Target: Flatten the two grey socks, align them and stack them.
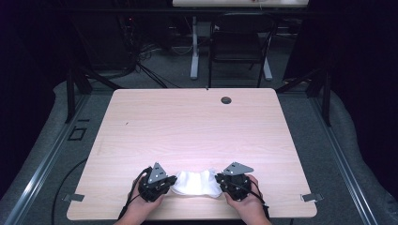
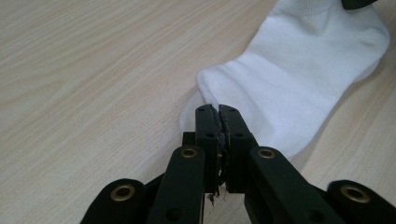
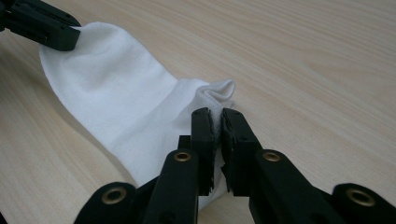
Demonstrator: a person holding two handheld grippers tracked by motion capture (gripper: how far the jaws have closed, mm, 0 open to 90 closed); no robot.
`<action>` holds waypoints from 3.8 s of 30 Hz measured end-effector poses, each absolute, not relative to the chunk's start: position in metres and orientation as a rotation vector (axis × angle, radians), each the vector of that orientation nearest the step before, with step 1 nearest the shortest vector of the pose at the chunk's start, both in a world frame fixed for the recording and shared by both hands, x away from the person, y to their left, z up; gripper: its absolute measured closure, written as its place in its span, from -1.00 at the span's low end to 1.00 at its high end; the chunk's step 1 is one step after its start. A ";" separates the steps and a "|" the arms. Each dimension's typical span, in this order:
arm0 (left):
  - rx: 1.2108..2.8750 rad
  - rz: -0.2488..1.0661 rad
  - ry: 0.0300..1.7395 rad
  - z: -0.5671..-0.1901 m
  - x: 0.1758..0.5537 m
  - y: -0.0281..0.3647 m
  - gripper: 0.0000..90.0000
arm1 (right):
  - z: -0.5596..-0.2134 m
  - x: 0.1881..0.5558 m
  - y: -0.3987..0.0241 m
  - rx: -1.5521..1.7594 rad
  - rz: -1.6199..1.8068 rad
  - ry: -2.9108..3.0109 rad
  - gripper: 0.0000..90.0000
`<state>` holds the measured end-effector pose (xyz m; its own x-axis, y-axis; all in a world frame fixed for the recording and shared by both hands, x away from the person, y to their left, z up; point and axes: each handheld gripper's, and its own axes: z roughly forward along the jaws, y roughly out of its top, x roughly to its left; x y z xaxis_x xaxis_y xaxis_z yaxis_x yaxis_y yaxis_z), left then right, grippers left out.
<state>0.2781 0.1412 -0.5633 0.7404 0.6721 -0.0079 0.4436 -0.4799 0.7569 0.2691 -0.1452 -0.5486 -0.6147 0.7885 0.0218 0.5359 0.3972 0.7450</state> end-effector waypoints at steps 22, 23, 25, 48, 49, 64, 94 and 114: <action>2.191 0.385 0.838 -0.571 0.280 0.140 0.92 | -0.556 0.272 -0.145 1.157 1.025 2.328 0.83; 2.191 0.385 0.841 -0.572 0.280 0.140 0.92 | -0.556 0.272 -0.145 1.151 1.027 2.329 0.83; 2.199 0.387 0.842 -0.573 0.280 0.140 0.91 | -0.558 0.273 -0.145 1.153 1.016 2.337 0.83; 2.097 0.362 0.825 -0.561 0.279 0.145 0.51 | -0.550 0.267 -0.147 1.136 1.132 2.276 0.56; 2.097 0.356 0.823 -0.561 0.279 0.143 0.49 | -0.550 0.267 -0.145 1.119 1.126 2.290 0.55; 2.178 0.313 0.811 -0.579 0.279 0.134 0.39 | -0.570 0.270 -0.134 1.100 1.017 2.400 0.33; 2.138 0.348 0.850 -0.584 0.296 0.137 0.38 | -0.576 0.289 -0.132 1.153 1.034 2.367 0.36; 2.099 0.338 0.841 -0.577 0.295 0.141 0.14 | -0.569 0.288 -0.134 1.107 1.090 2.331 0.25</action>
